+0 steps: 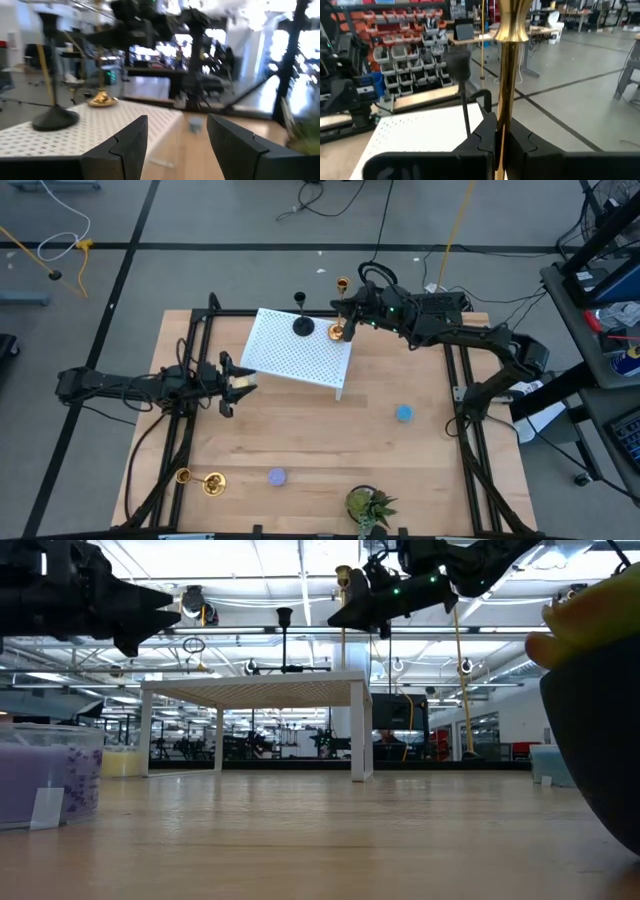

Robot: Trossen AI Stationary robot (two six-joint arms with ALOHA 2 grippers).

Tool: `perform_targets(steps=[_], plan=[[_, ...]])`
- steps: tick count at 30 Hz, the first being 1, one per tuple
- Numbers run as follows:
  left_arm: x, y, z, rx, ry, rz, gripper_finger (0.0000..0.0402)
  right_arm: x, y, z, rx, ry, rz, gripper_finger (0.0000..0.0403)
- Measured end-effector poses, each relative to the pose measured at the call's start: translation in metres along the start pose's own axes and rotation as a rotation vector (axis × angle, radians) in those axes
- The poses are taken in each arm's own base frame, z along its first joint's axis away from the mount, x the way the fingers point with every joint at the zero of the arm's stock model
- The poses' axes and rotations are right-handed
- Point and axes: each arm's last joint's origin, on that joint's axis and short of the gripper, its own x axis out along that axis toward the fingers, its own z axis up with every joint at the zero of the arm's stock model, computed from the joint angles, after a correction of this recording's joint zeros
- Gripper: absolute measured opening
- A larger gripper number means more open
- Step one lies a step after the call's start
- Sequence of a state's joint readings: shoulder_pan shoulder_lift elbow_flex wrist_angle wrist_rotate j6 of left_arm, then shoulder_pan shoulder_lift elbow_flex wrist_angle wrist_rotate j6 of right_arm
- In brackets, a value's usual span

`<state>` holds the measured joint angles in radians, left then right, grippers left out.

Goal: Pick & Place candle stick holders
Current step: Put the right gold candle holder on the shelf, then put the gold candle holder on the shelf

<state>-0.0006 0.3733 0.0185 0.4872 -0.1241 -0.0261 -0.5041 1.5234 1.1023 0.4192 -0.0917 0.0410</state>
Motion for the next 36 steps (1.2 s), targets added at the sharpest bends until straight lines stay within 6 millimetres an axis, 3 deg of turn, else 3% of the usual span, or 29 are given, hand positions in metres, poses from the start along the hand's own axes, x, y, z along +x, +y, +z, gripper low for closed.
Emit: perform_targets(steps=[6, 13, 19, 27, 36], plan=[[-0.001, -0.005, -0.011, 0.099, 0.110, -0.190, 0.0212, 0.000, 0.000, 0.000, 0.001, 0.002, 0.013, 0.0013], [-0.003, -0.011, -0.012, 0.085, 0.118, -0.401, 0.0212, 0.000, -0.001, 0.000, 0.012, 0.005, 0.010, 0.0025], [-0.007, -0.014, -0.021, 0.023, 0.224, -0.545, 0.0212, 0.000, -0.001, 0.000, 0.013, 0.007, 0.009, 0.0040], [-0.007, -0.015, -0.022, 0.011, 0.232, -0.565, 0.0212, 0.000, -0.001, -0.001, 0.013, 0.013, 0.006, 0.0101], [-0.014, -0.019, -0.032, 0.002, 0.336, -0.768, 0.0211, -0.001, -0.002, -0.009, 0.012, 0.098, 0.000, 0.0173]])
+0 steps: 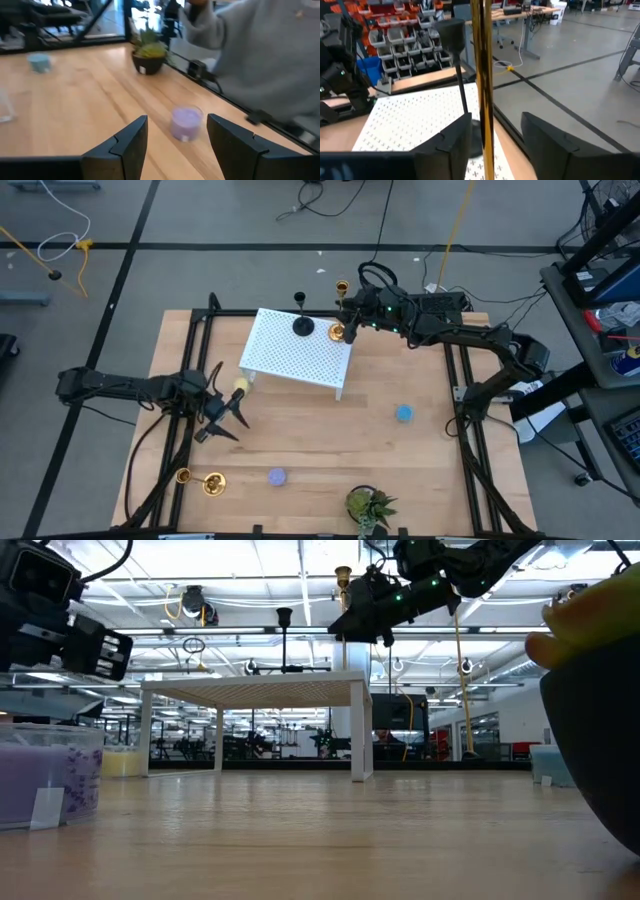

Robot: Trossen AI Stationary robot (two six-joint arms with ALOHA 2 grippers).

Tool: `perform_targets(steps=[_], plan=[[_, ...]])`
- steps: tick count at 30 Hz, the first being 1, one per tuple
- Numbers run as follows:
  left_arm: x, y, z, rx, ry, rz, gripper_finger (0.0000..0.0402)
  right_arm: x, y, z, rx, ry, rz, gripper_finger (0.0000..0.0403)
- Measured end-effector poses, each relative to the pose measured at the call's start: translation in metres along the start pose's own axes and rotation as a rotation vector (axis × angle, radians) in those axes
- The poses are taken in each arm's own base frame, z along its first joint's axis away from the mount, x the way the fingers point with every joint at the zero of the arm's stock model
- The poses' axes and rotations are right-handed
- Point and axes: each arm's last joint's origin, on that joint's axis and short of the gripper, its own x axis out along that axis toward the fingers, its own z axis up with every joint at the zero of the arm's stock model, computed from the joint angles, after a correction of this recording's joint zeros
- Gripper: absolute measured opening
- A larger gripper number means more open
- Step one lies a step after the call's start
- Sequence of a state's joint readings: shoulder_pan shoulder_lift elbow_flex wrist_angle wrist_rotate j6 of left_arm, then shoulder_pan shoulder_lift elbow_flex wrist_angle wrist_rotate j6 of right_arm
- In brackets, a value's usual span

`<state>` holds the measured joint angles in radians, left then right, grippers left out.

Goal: Pick & Place candle stick holders
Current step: Put the gold candle holder on the shelf

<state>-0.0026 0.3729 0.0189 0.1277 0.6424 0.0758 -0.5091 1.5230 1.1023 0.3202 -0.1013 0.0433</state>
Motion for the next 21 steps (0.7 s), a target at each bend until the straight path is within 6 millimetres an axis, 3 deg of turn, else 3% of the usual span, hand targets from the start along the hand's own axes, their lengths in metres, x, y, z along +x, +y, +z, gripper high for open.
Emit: perform_targets(steps=[10, 16, 21], plan=[[-0.001, -0.007, -0.004, 0.059, 0.010, -0.238, 0.0211, 0.000, 0.000, 0.001, -0.003, -0.009, 0.001, 0.0194], [-0.003, -0.015, 0.001, 0.308, -0.118, -0.503, 0.0212, 0.000, 0.000, 0.001, 0.029, -0.009, 0.005, 0.0191], [-0.002, -0.022, -0.007, 0.316, -0.088, -0.605, 0.0211, 0.000, 0.000, 0.001, 0.030, -0.009, 0.006, 0.0192]])
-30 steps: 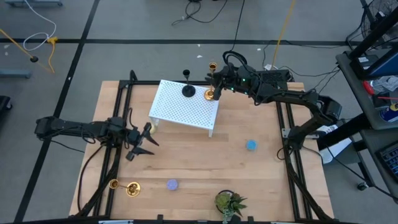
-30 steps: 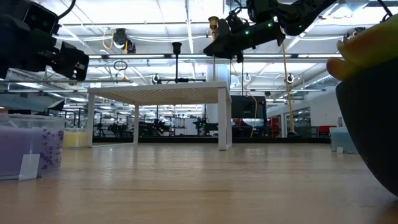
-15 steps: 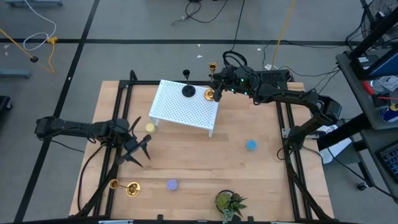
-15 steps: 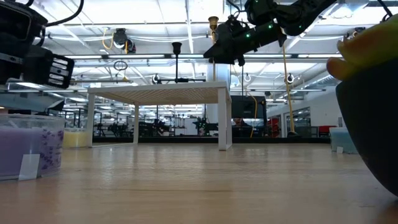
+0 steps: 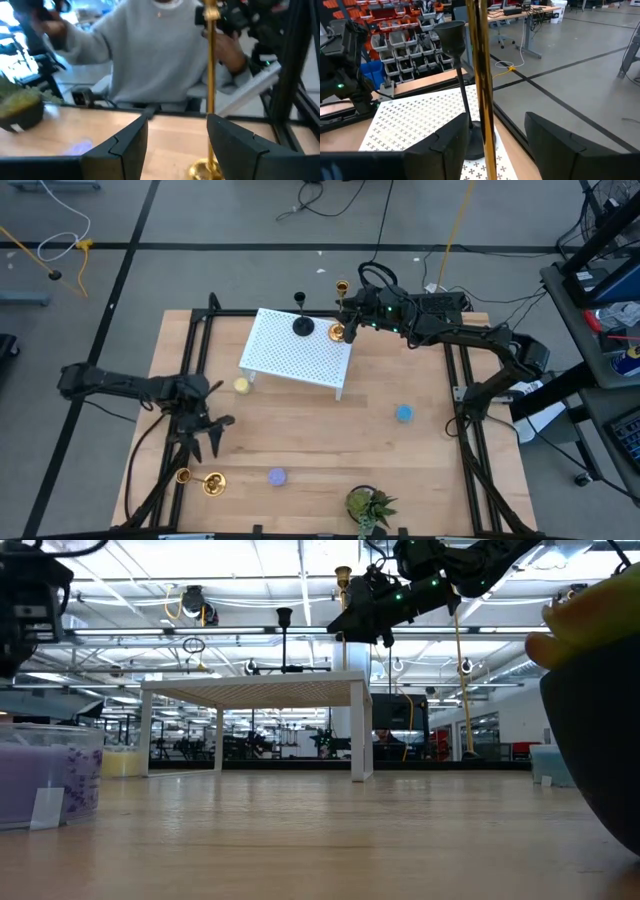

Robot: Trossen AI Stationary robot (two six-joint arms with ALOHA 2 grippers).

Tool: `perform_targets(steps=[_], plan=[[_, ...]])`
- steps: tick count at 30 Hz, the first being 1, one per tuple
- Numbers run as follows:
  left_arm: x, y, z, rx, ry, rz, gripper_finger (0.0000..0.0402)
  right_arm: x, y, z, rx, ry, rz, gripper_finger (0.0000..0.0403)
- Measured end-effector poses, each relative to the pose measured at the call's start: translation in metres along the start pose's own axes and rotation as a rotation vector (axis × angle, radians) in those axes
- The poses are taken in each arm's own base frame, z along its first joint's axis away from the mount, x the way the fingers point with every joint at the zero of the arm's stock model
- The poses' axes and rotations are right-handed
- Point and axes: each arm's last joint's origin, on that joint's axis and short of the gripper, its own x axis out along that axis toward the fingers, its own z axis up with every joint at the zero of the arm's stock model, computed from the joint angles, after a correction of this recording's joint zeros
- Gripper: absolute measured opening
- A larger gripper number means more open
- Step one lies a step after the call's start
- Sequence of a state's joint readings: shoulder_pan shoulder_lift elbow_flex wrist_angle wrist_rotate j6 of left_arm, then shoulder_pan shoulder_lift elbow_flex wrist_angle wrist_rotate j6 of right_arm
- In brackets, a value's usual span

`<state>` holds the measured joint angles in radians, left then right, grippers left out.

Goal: Pick & Place candle stick holders
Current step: Put the gold candle holder on the shelf

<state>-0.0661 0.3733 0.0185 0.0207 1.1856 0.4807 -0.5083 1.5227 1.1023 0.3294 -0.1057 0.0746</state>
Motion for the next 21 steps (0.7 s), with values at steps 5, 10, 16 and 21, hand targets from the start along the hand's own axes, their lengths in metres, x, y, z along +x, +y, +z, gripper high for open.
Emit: perform_targets(steps=[5, 10, 16, 21], plan=[[0.007, -0.006, 0.003, 0.057, -0.040, -0.120, 0.0211, 0.000, 0.000, -0.002, 0.023, 0.023, 0.008, 0.0193], [0.013, -0.010, 0.007, 0.040, -0.049, -0.164, 0.0211, 0.000, 0.001, -0.002, 0.008, 0.016, 0.027, 0.0196], [0.020, -0.010, 0.014, 0.034, -0.051, -0.115, 0.0211, 0.000, 0.001, -0.002, -0.063, 0.021, 0.027, 0.0202], [0.025, -0.011, 0.018, 0.023, -0.052, -0.077, 0.0211, 0.000, 0.000, -0.004, -0.076, 0.041, 0.025, 0.0227]])
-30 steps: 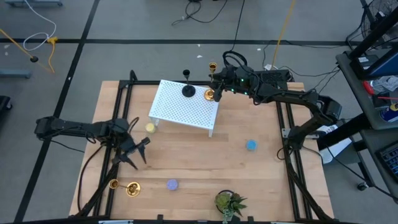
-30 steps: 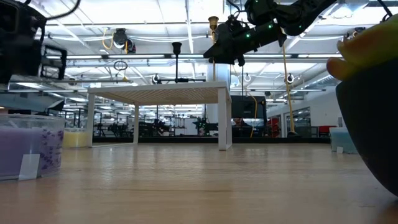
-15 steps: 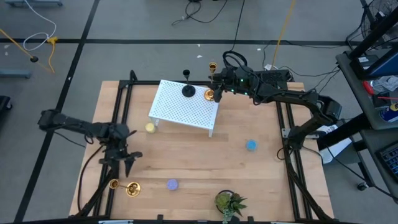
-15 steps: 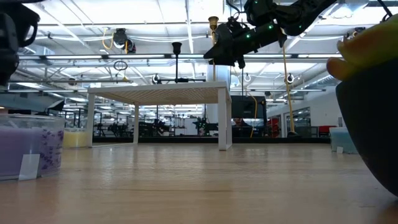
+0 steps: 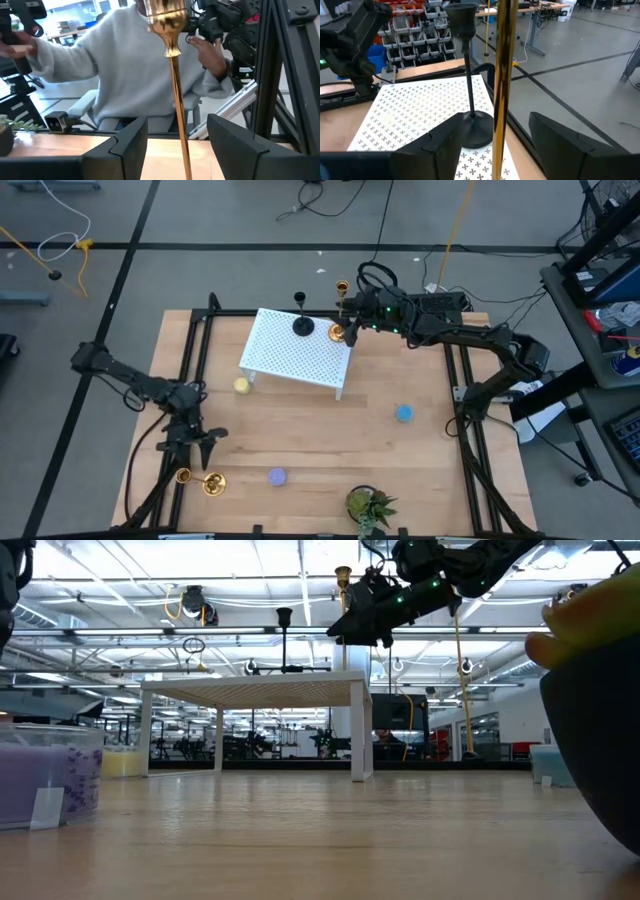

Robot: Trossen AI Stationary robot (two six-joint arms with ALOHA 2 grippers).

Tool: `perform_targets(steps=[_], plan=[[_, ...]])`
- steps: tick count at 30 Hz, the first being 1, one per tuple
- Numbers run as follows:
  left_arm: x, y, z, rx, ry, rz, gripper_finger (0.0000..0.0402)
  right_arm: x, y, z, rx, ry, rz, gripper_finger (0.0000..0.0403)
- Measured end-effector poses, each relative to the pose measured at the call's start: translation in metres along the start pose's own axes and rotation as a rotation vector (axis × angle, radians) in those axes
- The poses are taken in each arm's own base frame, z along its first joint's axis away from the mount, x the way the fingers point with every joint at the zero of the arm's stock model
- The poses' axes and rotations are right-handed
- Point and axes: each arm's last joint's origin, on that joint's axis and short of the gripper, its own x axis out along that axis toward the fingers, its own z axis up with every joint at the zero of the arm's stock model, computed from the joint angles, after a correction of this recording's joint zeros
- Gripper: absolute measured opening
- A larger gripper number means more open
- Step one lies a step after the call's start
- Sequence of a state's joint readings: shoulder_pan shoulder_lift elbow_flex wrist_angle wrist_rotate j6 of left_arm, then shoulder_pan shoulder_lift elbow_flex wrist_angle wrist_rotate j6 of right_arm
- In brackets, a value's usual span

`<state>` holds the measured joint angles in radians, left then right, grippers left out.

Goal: Pick & Place candle stick holders
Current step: Put the gold candle holder on the shelf

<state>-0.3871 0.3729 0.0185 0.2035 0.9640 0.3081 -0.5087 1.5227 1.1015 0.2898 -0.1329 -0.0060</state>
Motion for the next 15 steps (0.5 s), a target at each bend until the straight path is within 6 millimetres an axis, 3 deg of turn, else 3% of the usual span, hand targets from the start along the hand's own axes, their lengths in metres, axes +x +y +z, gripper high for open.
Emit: perform_targets(steps=[6, 15], plan=[[0.005, -0.003, 0.003, 0.029, -0.009, 0.006, 0.0211, -0.011, 0.003, 0.006, -0.013, 0.022, 0.003, 0.0257], [0.011, -0.006, 0.004, 0.008, 0.012, 0.059, 0.0211, -0.048, 0.014, 0.017, 0.002, 0.127, 0.014, 0.0266]])
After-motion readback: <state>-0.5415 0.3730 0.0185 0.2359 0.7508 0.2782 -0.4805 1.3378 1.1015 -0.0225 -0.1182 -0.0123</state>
